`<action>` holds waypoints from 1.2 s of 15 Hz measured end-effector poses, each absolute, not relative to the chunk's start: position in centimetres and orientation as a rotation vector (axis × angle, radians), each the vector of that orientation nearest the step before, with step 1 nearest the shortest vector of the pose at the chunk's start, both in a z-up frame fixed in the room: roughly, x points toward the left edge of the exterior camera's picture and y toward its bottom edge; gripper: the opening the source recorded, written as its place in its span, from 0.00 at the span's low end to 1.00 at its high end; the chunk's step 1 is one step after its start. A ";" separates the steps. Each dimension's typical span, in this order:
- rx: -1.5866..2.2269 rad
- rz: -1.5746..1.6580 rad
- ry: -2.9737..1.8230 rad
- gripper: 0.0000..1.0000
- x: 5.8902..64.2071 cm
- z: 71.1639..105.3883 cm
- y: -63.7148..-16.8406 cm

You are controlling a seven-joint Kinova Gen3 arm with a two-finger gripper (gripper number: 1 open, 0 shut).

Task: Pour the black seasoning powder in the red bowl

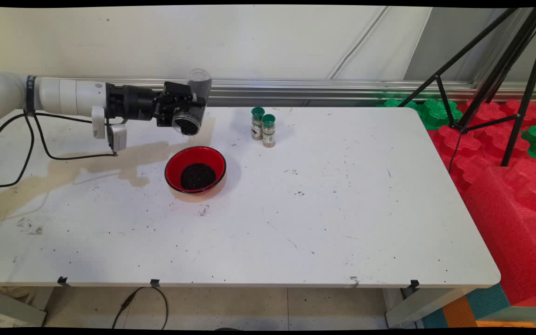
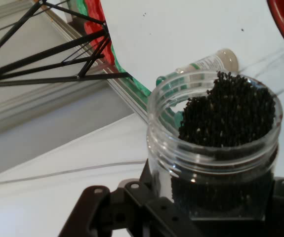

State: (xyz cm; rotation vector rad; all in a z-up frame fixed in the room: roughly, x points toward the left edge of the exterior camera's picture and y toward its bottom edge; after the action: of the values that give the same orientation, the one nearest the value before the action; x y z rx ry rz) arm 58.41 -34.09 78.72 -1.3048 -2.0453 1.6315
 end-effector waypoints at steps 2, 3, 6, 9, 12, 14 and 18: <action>-1.250 1.605 -2.058 0.00 58.4 78.8 -34.2; -1.225 1.592 -2.063 0.00 58.4 78.8 -34.2; -1.093 1.523 -2.086 0.00 58.5 79.0 -34.4; -0.983 1.462 -2.103 0.00 58.6 79.1 -34.4; -0.838 1.385 -2.122 0.00 58.7 79.2 -34.5; -0.764 1.341 -2.131 0.00 58.7 79.3 -34.5; -0.562 1.219 -2.147 0.00 58.9 79.7 -34.6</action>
State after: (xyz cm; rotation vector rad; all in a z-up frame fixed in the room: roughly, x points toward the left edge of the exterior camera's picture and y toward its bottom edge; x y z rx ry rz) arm 58.90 -34.60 79.67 -0.5620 -2.1474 1.2189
